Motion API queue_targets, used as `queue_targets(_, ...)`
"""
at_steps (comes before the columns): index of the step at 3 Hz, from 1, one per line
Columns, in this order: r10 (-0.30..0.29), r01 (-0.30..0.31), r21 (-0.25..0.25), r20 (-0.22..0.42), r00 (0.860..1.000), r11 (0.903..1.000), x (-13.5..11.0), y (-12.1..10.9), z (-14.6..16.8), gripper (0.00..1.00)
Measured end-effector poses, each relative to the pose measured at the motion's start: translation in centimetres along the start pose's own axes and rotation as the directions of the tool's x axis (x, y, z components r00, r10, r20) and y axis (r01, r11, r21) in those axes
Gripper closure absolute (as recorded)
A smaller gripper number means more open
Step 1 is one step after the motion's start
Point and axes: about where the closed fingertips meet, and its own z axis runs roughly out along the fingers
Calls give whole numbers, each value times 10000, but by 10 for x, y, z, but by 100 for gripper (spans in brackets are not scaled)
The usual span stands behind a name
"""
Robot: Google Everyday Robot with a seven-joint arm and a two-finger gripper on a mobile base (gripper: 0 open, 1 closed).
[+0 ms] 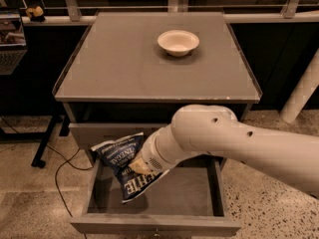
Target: Pick blue chip bag from middle drawer and place on counter
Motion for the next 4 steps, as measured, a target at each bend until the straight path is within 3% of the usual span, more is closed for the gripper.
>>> queue_targets(1, -1207, 1206, 804, -33, 9927, 9894, -47, 10, -53, 100)
queue_targets(2, -1209, 1208, 807, -33, 9927, 9894, -47, 10, -53, 100)
queue_targets(3, -1608, 1600, 1363, -53, 9870, 9777, -65, 3, -72, 100)
queue_targets(4, -2280, 2289, 2148, -291, 9732, 9495, -97, -13, -107, 100)
